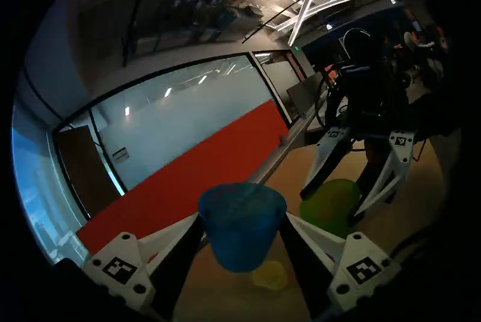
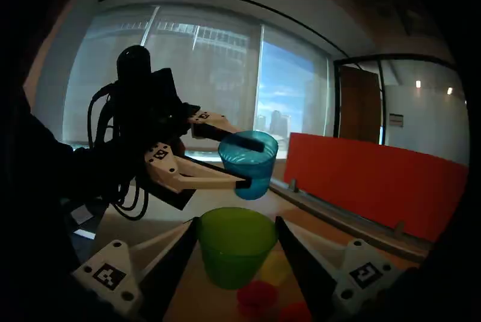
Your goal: Pour water
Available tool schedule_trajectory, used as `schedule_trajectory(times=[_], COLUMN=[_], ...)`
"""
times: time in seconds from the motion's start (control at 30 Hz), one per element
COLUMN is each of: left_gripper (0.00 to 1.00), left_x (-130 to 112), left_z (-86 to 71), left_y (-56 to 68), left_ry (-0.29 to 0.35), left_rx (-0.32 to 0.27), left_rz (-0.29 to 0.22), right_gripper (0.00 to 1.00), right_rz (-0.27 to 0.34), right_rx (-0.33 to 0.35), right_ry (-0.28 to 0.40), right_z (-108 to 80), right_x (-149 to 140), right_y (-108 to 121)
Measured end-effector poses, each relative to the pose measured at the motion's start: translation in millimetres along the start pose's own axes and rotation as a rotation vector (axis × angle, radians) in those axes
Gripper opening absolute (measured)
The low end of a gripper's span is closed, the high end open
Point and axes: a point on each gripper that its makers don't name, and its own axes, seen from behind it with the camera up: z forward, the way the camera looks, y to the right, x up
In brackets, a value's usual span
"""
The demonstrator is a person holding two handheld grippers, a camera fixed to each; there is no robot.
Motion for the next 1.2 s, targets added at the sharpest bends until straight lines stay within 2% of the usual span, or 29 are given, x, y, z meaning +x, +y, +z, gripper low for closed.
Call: schedule_trajectory(times=[0.67,0.97,1.2], left_gripper=[0.84,0.84,0.85], left_x=[32,39,44], left_z=[-4.4,-2.4,-1.3], left_y=[-1.6,-4.8,-7.2], left_ry=[0.037,0.037,0.037], left_rx=[0.054,0.074,0.084], left_rz=[0.226,0.343,0.409], right_gripper=[0.95,0.95,0.95], right_rz=[-0.010,-0.009,-0.008], right_rx=[0.014,0.017,0.019], right_ry=[-0.029,-0.040,-0.044], right_z=[3.1,4.2,5.9], right_x=[-10,-13,-16], right_y=[-3,-3,-3])
